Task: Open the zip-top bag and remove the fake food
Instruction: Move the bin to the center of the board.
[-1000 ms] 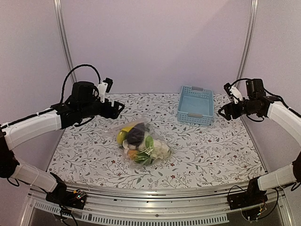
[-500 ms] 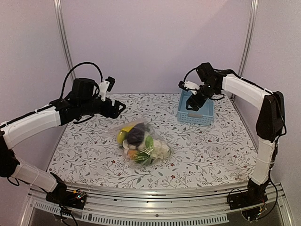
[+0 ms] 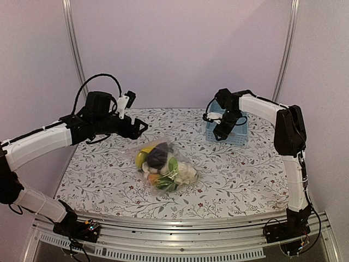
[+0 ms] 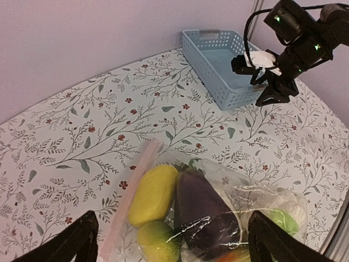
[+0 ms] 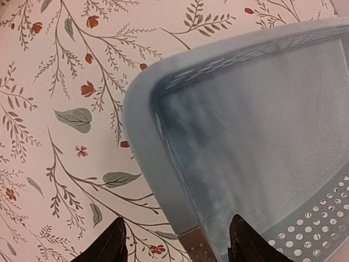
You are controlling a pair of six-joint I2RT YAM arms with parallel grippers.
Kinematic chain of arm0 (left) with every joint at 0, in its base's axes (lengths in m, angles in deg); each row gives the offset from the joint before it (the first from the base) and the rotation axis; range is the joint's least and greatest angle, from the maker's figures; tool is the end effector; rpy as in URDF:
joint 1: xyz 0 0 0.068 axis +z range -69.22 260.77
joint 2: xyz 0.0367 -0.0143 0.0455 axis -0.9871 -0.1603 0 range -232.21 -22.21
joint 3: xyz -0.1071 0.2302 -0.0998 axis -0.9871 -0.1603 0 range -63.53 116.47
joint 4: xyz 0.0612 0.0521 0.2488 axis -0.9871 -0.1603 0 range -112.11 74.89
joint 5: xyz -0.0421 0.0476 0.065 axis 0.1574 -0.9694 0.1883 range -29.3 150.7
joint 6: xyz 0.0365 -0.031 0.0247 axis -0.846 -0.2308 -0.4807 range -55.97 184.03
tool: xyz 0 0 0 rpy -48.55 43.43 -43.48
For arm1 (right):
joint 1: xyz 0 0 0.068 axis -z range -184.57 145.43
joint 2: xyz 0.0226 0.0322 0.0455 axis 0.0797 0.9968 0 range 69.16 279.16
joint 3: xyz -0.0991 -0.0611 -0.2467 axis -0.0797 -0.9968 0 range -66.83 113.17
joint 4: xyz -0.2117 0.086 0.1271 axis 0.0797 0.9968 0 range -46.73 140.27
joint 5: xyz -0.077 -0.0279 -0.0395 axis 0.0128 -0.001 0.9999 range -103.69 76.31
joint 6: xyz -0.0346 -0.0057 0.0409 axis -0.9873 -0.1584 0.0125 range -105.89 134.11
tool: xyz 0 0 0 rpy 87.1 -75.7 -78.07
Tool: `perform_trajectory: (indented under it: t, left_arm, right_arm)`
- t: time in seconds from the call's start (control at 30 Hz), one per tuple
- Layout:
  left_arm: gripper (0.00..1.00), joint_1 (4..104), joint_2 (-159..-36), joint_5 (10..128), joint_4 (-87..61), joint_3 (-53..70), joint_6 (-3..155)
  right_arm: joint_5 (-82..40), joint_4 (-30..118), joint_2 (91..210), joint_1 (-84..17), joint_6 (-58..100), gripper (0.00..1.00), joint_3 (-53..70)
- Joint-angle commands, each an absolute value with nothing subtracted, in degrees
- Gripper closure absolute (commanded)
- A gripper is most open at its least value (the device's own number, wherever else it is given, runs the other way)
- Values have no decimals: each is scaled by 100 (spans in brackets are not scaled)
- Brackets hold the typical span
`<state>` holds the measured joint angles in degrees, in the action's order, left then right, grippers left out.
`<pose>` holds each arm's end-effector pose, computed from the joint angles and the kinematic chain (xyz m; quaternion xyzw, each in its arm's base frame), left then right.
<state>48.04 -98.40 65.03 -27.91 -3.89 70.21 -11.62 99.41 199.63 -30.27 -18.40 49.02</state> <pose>0.2546 -0.1669 0.3040 0.2167 0.8351 -0.1989 0.4649 0.4327 0.2068 0.2070 -0.4768 0.8628 -0.0277 0.1658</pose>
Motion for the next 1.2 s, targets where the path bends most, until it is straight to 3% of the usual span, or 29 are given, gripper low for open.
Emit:
perform_trajectory:
  t: [0.0,0.23,0.37,0.6,0.8,0.97,1.07,1.17]
  left_arm:
    - [7,4746,-9887,6651,-2888,-253,7082]
    - [8,4742,-9883,6764,-2892,-246,7182]
    - [8,4746,-9942,6840,-2934,-204,7223]
    - [8,4746,-10113,6457,-3092,-139,7289]
    - [5,4924,-10498,5448,-3523,31,7870]
    - [6,5545,-10977,5711,-3772,162,8676]
    - [12,6080,-11397,6462,-3916,324,9110]
    - [30,6513,-11696,7349,-3851,391,9326]
  right_arm:
    - [-1301,10489,19821,-3044,-2214,42,4544]
    - [-1570,10855,18310,-3089,-2884,51,2613]
    - [-1854,11178,17232,-3117,-3271,51,1642]
    - [-2130,11264,16376,-3225,-3105,50,517]
    - [-2320,11292,16164,-3222,-3121,50,607]
    - [-2752,11233,16263,-3219,-2957,50,1317]
    - [-2688,10701,16502,-3221,-2581,51,1606]
    - [-2465,10219,16938,-3181,-2296,51,1857]
